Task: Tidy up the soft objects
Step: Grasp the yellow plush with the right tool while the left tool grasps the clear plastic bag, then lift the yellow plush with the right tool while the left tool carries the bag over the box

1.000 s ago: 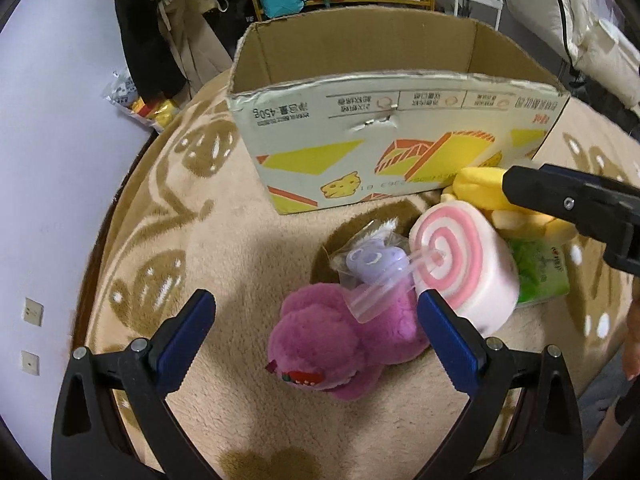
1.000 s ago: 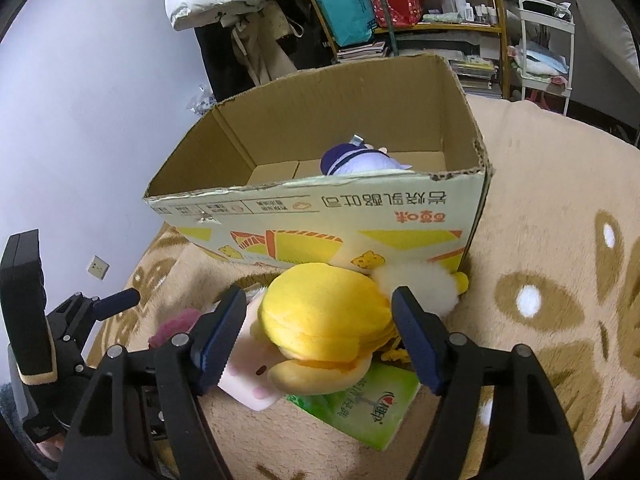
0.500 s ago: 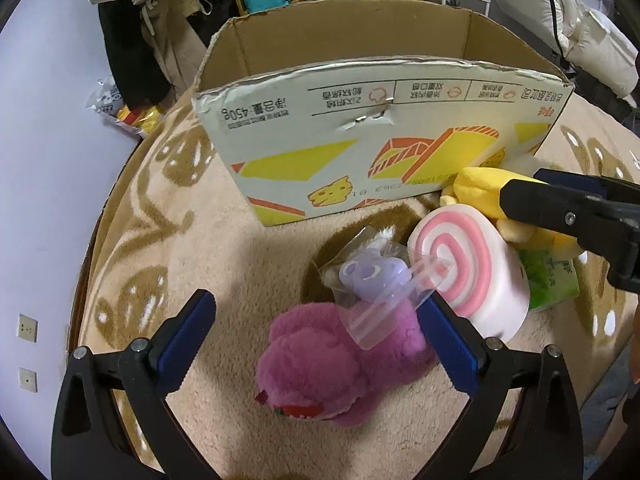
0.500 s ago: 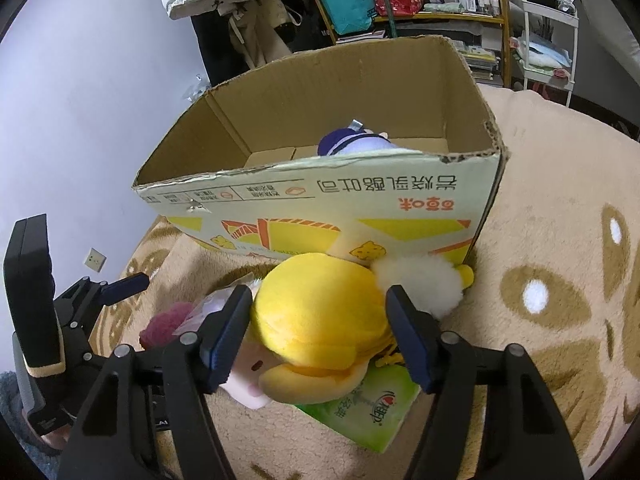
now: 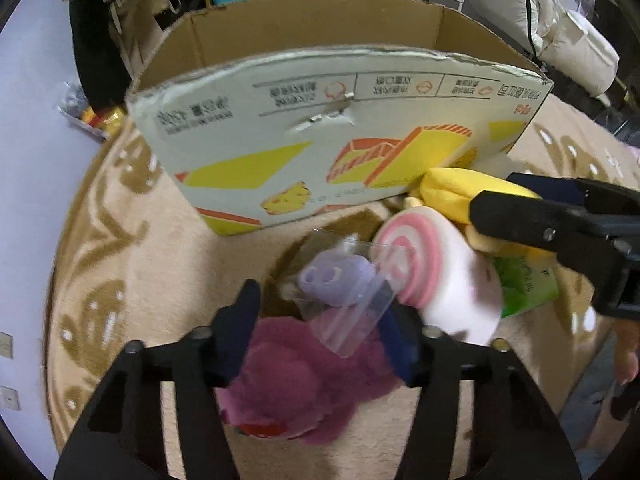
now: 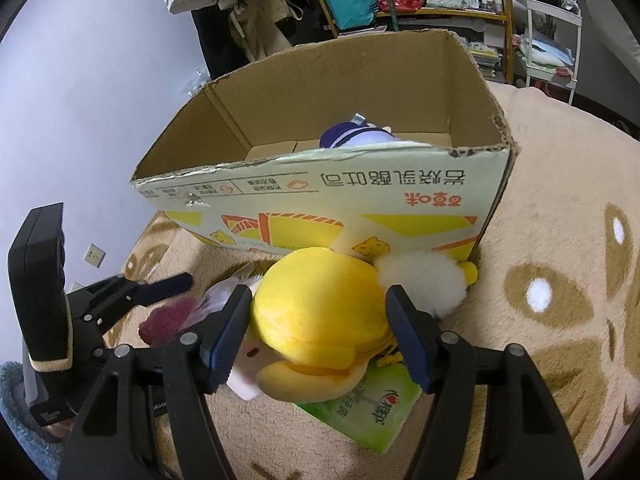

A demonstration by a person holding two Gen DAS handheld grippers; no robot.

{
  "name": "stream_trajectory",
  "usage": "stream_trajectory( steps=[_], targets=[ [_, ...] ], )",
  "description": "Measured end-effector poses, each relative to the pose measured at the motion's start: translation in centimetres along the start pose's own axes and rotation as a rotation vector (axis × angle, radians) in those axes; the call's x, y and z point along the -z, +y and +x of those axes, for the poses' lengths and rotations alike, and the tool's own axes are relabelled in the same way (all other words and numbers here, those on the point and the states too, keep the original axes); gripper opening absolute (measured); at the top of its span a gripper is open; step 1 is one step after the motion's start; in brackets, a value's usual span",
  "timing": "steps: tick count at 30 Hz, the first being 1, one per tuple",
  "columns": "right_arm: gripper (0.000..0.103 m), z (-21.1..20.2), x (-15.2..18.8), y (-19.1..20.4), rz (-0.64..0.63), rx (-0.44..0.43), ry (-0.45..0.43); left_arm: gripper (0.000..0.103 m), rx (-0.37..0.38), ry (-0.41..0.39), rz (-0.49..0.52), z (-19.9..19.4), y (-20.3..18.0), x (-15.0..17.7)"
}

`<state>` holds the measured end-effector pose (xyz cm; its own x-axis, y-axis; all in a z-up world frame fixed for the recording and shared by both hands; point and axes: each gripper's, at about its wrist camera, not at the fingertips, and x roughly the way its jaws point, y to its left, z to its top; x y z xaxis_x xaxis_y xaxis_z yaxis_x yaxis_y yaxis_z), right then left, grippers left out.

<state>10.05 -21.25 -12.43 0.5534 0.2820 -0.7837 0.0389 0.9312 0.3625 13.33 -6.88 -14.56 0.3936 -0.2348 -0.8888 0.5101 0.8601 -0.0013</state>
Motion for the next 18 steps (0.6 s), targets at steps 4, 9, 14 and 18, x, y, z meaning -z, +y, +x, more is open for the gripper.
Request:
stream_trajectory(
  steps=[4,9,14,18],
  targets=[
    [0.072,0.3,0.1,0.1,-0.018,0.011,0.008,0.039,0.015,0.01,-0.026,0.5,0.4,-0.2],
    [0.072,0.2,0.0,0.1,-0.023,0.013,0.007,0.031,0.031,0.01,-0.068,0.6,1.1,-0.4],
    [0.065,0.4,-0.2,0.1,-0.036,0.001,0.013,0.024,0.024,0.005,-0.079,0.7,1.4,-0.6],
    [0.063,0.7,-0.3,-0.2,-0.026,-0.013,0.017,0.022,0.028,0.002,-0.097,0.7,2.1,-0.7]
  ],
)
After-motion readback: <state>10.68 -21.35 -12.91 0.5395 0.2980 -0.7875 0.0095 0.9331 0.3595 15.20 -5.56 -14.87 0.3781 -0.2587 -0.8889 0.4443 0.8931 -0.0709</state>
